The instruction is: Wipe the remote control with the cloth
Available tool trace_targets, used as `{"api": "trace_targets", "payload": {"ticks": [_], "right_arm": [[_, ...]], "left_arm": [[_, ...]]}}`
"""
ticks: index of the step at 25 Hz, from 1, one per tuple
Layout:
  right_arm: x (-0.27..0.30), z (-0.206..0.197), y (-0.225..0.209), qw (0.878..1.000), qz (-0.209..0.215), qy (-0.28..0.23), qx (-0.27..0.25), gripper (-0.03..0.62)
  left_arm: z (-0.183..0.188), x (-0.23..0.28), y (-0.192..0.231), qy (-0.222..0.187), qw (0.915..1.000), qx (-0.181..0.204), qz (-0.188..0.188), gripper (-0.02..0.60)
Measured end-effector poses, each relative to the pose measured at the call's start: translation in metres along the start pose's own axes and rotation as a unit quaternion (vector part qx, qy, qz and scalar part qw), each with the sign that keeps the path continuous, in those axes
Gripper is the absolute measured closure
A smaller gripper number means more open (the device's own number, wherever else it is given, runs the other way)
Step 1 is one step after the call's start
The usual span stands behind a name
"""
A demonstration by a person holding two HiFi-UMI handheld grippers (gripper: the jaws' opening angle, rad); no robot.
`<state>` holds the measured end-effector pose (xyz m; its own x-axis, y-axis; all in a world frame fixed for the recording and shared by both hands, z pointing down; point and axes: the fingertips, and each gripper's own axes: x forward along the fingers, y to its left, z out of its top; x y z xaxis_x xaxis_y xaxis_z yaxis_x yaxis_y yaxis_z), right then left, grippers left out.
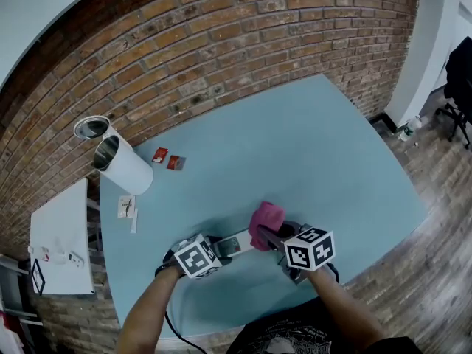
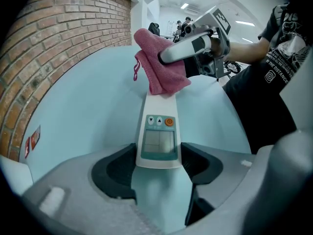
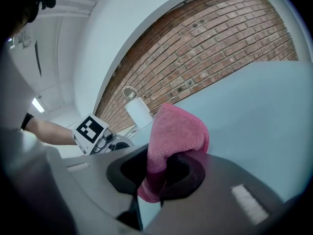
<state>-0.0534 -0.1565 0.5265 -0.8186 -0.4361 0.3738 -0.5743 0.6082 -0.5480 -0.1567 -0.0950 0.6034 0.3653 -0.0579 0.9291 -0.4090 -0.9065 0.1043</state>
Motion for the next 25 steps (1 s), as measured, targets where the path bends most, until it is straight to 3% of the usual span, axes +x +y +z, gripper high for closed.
{"api": "trace_targets", "payload": {"ticks": [15, 19, 25], "right_arm": [[-0.022, 0.033, -0.057, 0.994, -0.083, -0.068, 0.024, 0.531], [-0.014, 0.036, -0.061, 0.992, -0.105, -0.065, -0.008, 0.531], [0.000, 0.021, -0.058, 0.991, -0.116, -0.020, -0.063, 0.531]], "left_arm": [[0.000, 0.003, -0.001, 0.007, 1.0000, -0.002, 0.002, 0.293], [0.003, 0.000, 0.000, 0.007, 1.0000, 0.000, 0.004, 0.293], [0.003, 0.002, 0.001, 0.003, 1.0000, -0.005, 0.005, 0.295]]}}
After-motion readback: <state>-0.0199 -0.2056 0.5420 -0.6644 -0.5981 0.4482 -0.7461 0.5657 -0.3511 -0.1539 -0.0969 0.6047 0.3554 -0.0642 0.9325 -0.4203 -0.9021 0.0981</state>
